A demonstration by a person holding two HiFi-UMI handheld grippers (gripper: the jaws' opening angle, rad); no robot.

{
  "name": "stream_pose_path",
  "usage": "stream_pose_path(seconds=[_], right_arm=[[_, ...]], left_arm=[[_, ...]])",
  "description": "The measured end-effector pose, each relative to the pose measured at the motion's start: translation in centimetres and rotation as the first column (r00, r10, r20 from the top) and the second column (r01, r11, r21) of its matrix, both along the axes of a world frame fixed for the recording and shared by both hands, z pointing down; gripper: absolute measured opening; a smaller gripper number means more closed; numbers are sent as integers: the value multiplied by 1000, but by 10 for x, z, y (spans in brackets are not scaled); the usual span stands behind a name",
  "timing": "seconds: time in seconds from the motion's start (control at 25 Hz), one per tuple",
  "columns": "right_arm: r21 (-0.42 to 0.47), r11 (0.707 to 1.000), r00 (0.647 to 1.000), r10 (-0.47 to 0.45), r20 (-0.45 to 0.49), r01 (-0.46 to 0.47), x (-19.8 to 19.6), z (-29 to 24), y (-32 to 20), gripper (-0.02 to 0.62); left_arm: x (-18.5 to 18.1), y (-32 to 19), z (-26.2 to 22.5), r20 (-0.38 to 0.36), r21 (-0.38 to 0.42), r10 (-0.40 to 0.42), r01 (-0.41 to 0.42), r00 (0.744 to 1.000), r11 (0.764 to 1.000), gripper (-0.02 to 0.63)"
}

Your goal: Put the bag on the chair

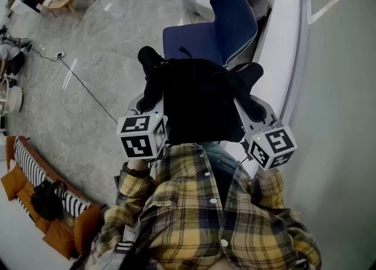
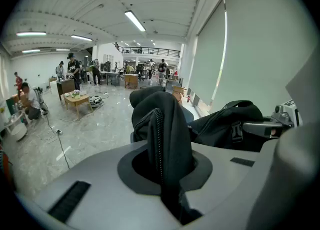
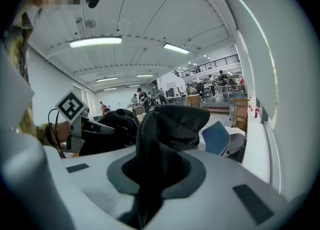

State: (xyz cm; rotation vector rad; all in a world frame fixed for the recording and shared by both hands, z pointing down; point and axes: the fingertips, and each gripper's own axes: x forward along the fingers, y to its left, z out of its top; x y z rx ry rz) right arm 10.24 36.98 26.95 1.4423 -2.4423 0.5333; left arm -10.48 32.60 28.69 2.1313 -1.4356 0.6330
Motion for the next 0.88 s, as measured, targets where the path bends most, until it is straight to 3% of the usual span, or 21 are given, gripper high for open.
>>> stream_pose_path(seconds=[0.64,0.88], right_arm=[[2,1000,999,-12,39,12,12,0,20,60],[-10,1000,999,-10,46,10,8,7,5,60]], left_arm=[[8,27,-1,-1,17,-25,25,1000,1000,38],[4,9,5,5,10,-23,23,1000,1000,38]])
